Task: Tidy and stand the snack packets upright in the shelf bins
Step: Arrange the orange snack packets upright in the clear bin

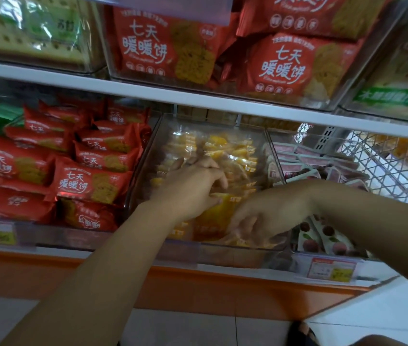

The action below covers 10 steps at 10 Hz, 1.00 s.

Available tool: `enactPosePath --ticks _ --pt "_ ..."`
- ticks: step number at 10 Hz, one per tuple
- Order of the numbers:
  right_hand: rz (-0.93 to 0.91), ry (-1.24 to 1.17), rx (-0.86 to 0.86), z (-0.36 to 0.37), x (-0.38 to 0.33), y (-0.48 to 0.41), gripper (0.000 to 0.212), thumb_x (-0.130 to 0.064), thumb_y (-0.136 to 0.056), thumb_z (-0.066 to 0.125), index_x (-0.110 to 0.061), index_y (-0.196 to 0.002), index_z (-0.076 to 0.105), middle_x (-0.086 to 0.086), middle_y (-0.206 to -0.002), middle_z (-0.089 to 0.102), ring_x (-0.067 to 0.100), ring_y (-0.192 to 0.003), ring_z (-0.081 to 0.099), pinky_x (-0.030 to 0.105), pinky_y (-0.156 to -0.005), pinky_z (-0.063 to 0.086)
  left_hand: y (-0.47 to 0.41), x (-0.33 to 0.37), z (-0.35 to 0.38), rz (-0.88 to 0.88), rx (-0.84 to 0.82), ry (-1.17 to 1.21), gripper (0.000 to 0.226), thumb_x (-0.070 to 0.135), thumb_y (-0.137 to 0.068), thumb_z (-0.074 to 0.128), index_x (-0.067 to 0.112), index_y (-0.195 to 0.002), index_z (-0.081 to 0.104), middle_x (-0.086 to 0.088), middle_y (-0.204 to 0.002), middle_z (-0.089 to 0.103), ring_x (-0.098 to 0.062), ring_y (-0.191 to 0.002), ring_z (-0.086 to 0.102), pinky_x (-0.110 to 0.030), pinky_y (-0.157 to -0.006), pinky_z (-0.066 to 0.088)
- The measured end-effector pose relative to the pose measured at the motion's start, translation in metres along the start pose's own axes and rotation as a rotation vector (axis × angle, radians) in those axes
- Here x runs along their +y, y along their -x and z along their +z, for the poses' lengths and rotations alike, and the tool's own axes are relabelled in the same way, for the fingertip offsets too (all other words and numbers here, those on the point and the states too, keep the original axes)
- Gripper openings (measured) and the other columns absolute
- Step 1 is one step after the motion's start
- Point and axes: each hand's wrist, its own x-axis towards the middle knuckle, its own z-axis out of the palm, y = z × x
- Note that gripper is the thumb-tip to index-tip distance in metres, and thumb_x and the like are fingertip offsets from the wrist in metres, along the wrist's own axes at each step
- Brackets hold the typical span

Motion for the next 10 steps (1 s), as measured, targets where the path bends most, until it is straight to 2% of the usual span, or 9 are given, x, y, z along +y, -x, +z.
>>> enactPosePath --ticks 2,3,4,5,6,7,8,9,10 --pt "0.019 -0.009 0.154 0.012 0.017 0.013 0.016 -0.024 -0.091 0.054 -0.018 -0.097 0.068 -0.004 -0.083 0.068 0.014 -0.078 0.066 0.020 -0.065 0.046 0.004 0.008 -0.007 0.014 -0.079 0.010 0.015 0.045 -0.079 0.069 0.041 -0.077 0.055 0.020 -0.126 0.041 -0.011 -0.129 0.031 -0.047 -0.114 0.013" --pt "0.031 -0.084 0.276 0.003 0.014 0.018 0.015 -0.021 -0.093 0.054 -0.018 -0.093 0.069 -0.008 -0.079 0.070 0.001 -0.063 0.061 0.011 -0.064 0.045 0.007 0.016 -0.008 0.016 -0.112 0.006 0.011 0.046 -0.079 0.068 0.039 -0.079 0.060 0.018 -0.127 0.040 -0.011 -0.128 0.032 -0.047 -0.113 0.015" --pt "-0.007 -0.043 0.301 0.008 0.013 0.021 0.016 -0.030 -0.090 0.058 -0.024 -0.098 0.070 -0.008 -0.091 0.071 0.001 -0.073 0.058 0.022 -0.072 0.047 0.011 0.019 -0.010 -0.011 -0.160 0.006 0.011 0.048 -0.079 0.067 0.041 -0.083 0.060 0.016 -0.130 0.039 -0.011 -0.130 0.031 -0.045 -0.113 0.012" --pt "-0.019 -0.043 0.232 0.016 0.016 0.032 0.018 -0.037 -0.089 0.058 -0.028 -0.099 0.070 -0.010 -0.094 0.071 0.002 -0.083 0.063 0.025 -0.076 0.050 0.019 0.024 -0.019 -0.040 -0.215 0.037 0.019 0.052 -0.078 0.068 0.043 -0.092 0.058 0.018 -0.130 0.036 -0.008 -0.128 0.029 -0.046 -0.114 0.013" --pt "-0.007 0.036 0.270 0.024 0.018 0.042 0.021 -0.036 -0.087 0.056 -0.027 -0.099 0.070 -0.011 -0.093 0.072 0.004 -0.083 0.063 0.024 -0.077 0.049 0.029 0.030 -0.027 -0.028 -0.188 0.091 0.015 0.050 -0.077 0.069 0.043 -0.086 0.059 0.021 -0.118 0.039 0.000 -0.112 0.028 -0.043 -0.113 0.018" --pt "-0.020 0.156 0.415 0.037 0.017 0.043 0.022 -0.028 -0.089 0.053 -0.028 -0.104 0.069 -0.008 -0.097 0.070 0.014 -0.093 0.057 0.020 -0.082 0.036 0.043 0.033 -0.025 -0.009 -0.176 0.015 0.012 0.053 -0.077 0.067 0.042 -0.083 0.067 0.023 -0.109 0.040 -0.001 -0.111 0.032 -0.041 -0.113 0.014" --pt "0.023 0.113 0.497 0.046 0.018 0.044 0.021 -0.029 -0.093 0.051 -0.032 -0.103 0.069 -0.010 -0.097 0.069 0.017 -0.100 0.055 0.021 -0.100 0.026 0.055 0.039 -0.015 -0.018 -0.192 -0.140 0.025 0.057 -0.081 0.059 0.044 -0.101 0.068 0.022 -0.114 0.037 -0.004 -0.122 0.027 -0.043 -0.116 -0.002" --pt "0.053 0.061 0.534 0.050 0.020 0.042 0.020 -0.030 -0.093 0.051 -0.030 -0.103 0.068 -0.005 -0.088 0.070 0.020 -0.098 0.058 0.033 -0.109 0.029 0.055 0.040 -0.006 0.008 -0.114 -0.178 0.029 0.057 -0.086 0.053 0.043 -0.107 0.066 0.021 -0.109 0.037 -0.007 -0.119 0.033 -0.038 -0.113 0.005" --pt "0.134 0.025 0.630 0.048 0.026 0.036 0.020 -0.029 -0.092 0.052 -0.030 -0.104 0.068 -0.002 -0.089 0.069 0.022 -0.101 0.055 0.029 -0.097 0.037 0.043 0.036 -0.005 0.028 -0.034 -0.166 0.022 0.049 -0.089 0.053 0.040 -0.104 0.067 0.021 -0.106 0.047 -0.006 -0.112 0.043 -0.029 -0.102 0.017"
